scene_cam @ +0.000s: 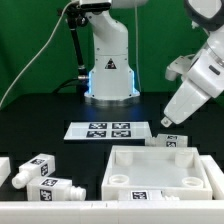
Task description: Assemble one leg
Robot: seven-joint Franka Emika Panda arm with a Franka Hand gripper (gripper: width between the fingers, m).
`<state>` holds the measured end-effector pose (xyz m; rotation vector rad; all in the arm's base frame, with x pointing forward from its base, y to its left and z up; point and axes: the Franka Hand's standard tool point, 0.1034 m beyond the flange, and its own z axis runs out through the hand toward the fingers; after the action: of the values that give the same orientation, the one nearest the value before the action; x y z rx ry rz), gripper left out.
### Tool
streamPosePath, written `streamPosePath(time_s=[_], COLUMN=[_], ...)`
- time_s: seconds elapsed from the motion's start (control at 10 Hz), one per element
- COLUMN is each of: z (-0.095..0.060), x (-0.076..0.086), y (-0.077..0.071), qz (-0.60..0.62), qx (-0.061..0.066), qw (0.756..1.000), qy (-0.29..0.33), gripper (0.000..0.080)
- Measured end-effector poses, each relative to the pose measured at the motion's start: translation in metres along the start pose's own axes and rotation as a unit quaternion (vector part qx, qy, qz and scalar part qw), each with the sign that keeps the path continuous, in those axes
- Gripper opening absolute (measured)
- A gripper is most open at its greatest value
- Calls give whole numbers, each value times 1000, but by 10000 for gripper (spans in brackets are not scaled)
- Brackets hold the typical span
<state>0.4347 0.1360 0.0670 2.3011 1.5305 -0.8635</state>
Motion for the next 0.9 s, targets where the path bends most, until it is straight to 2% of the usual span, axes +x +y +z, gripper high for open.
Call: streamPosePath(time_s=[0.1, 0.2, 0.3, 0.6, 0.8, 0.9], z=[1, 0, 1, 2, 10, 3], x=[-3, -8, -3, -3, 1, 7], y=[5, 4, 3, 2, 1, 10], qz=[-24, -43, -44, -45, -55, -59], qx=[-4, 3, 3, 4, 16, 21], qw=[1000, 998, 998, 998, 996, 996], qy=[-10, -39, -40, -43, -62, -70], gripper=[649, 649, 649, 649, 649, 649])
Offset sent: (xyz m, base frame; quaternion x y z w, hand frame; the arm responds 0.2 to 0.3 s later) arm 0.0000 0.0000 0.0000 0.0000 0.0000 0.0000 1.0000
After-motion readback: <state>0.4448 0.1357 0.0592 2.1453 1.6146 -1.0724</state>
